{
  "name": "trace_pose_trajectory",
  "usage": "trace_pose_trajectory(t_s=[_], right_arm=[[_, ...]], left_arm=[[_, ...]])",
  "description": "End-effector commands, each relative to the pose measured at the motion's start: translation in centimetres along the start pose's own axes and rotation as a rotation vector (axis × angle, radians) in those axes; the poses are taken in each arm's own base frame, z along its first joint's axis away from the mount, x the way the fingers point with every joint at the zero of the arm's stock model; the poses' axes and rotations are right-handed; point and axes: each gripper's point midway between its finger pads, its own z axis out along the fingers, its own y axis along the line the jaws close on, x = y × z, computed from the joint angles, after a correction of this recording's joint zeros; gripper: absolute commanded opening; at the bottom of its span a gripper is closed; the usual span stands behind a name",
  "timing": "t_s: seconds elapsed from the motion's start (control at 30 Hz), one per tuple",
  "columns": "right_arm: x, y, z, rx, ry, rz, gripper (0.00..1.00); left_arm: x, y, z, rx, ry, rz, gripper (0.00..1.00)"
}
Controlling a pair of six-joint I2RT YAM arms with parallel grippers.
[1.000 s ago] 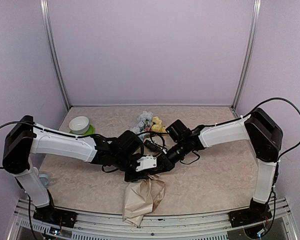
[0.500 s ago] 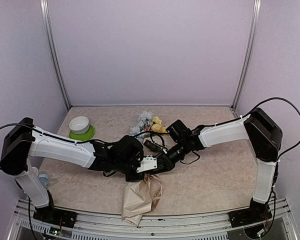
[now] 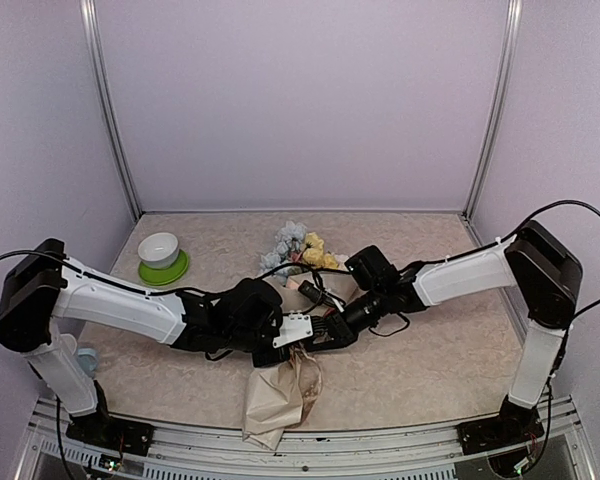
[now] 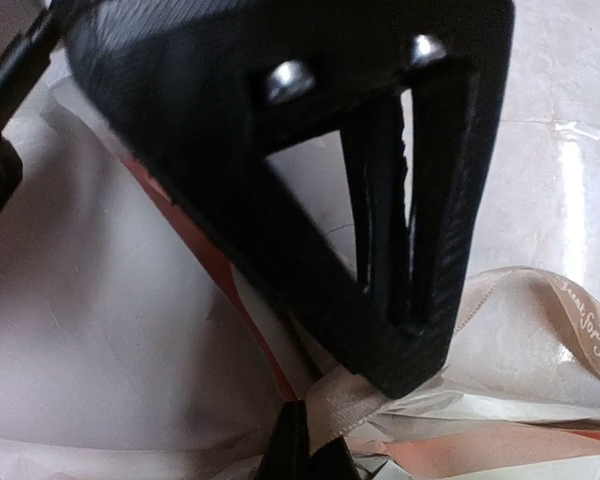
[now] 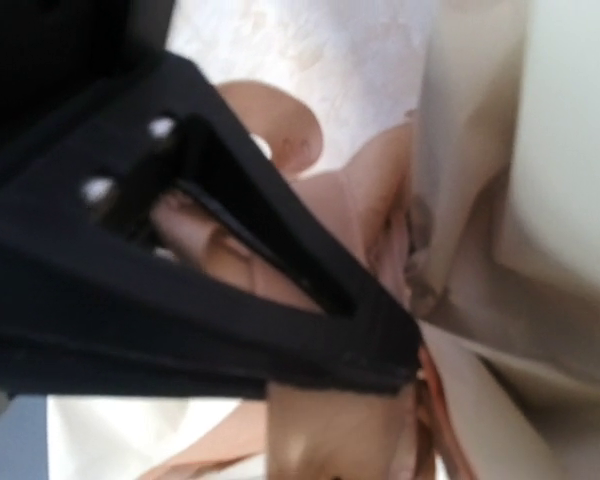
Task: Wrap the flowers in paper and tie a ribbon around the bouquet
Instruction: Cross the half-tied ribbon over the folded bouquet.
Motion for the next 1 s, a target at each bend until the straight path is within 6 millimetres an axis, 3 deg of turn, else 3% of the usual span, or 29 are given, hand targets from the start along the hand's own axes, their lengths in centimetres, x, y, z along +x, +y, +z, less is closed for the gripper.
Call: trace_pose_trajectory(t_s=[0.0,0.13,0.37,0.67,0.97], right_arm=[[-2.3,1.4,-1.5,0.053,-0.145,-0.063,0.1],[-3.0,2.0,-3.0,0.106,-0.262,-0.091,0.09],[-3.0,2.4,-3.1,0.193,-0.359,-0.222,0.08],[-2.5,1.4,-1.2,0.206,-0.325,-0.246,0.19],[-2.2,0.8,-0.4,0.197,-0.306,-0.226,0.21]], left_arm=[[-0.6,0.6,-0.1,0.031,-0.059,-0.109,0.01],[-0.1,0.4,-0.1,0.047,-0.066,-0.153,0.01],[0.2,0.7,-0.3,0.061,-0.09,-0.206,0.02],[0.7,0.4,-0.6,0.072,-0.103,-0.234,0.03],[0.7,0.4,-0.6,0.077,-0.105,-0.234,0.04]])
